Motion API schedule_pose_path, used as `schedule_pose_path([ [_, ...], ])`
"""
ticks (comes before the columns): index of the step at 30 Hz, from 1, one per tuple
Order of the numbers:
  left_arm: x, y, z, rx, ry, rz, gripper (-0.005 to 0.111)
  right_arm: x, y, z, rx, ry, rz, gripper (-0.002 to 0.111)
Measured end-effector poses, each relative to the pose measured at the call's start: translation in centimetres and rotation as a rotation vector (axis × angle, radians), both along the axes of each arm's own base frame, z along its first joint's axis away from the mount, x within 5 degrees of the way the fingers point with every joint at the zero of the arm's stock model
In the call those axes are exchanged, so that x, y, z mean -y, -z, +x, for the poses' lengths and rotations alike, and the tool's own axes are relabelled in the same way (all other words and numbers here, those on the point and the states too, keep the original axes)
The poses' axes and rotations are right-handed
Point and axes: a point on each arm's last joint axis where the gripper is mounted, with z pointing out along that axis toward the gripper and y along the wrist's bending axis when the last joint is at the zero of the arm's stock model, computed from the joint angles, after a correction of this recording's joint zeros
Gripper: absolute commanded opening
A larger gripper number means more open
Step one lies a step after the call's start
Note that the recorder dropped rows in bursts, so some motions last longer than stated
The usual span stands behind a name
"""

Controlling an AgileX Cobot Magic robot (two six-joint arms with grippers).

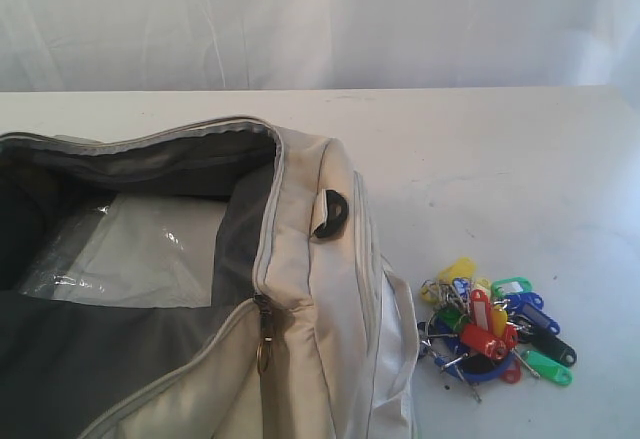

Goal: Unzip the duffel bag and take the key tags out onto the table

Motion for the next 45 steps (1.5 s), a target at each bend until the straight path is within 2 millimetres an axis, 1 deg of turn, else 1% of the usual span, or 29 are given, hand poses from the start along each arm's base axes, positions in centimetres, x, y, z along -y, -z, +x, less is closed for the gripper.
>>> schedule_pose_path([
  [19, 0.12, 0.00, 0.00, 0.000, 0.023, 0.000, 0.000, 0.00, 0.00, 0.00, 0.000, 0.000, 0.000, 0.001],
  [24, 0.27, 0.00, 0.00, 0.000, 0.051, 0.000, 0.000, 0.00, 0.00, 0.00, 0.000, 0.000, 0.000, 0.001],
  [45, 0.27, 0.00, 0.00, 0.000, 0.051, 0.000, 0.000, 0.00, 0.00, 0.00, 0.000, 0.000, 0.000, 0.001],
])
